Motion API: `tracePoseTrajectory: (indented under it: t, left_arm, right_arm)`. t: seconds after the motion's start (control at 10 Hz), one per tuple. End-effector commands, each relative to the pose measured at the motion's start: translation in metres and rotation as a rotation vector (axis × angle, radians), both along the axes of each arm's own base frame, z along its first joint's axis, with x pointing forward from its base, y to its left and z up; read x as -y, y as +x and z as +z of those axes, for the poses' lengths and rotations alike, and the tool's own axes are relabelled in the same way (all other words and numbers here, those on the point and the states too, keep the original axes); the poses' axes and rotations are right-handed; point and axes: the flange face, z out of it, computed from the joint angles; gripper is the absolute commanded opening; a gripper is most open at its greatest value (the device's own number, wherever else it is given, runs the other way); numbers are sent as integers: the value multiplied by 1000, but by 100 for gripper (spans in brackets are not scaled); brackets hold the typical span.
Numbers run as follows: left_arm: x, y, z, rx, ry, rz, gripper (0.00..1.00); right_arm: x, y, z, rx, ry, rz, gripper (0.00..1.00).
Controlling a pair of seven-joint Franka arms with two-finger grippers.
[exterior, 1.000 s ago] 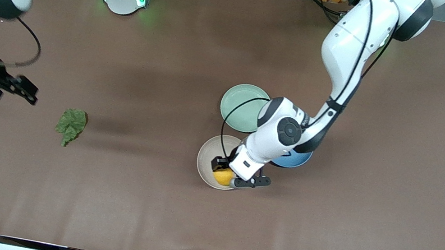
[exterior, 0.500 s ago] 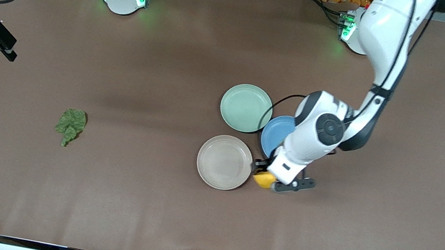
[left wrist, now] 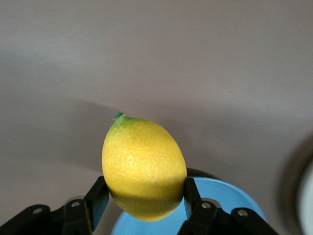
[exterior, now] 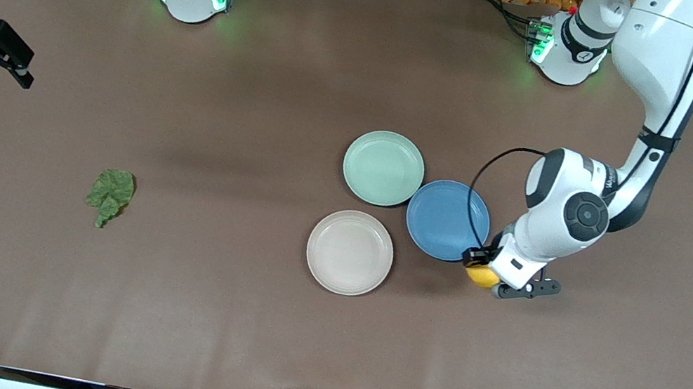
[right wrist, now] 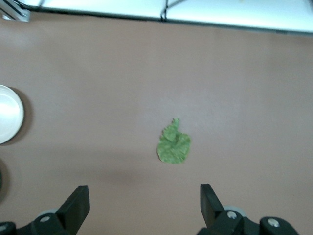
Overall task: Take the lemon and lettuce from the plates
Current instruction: 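Carry the lemon past the blue plate with the left gripper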
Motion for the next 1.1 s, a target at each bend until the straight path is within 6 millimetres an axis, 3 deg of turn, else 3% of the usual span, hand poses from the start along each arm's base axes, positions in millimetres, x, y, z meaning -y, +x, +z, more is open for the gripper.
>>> tracePoseTrajectory:
  t: [0.0, 0.2, 0.4, 0.6, 0.8, 1.0]
  left_arm:
    - [-41, -16, -14, -31, 60, -68, 0]
    - [-79, -27, -35, -82, 65, -86, 0]
    - [-88, -33, -53, -133, 70, -110, 0]
    - [-120, -32, -55, -159, 62, -138, 0]
    - [-152, -21, -38, -129, 52, -145, 0]
    - [-159, -17, -23, -130, 51, -143, 0]
  right_arm:
    - [-3, 2, 10, -10, 14, 4, 100]
    - [-14, -3, 37, 16, 18, 22, 100]
    - [-14, -5, 43, 18, 18, 22, 100]
    - [-18, -6, 47, 28, 19, 29, 100]
    - [-17, -6, 51, 35, 16, 31, 100]
    - [-16, -5, 50, 33, 16, 31, 100]
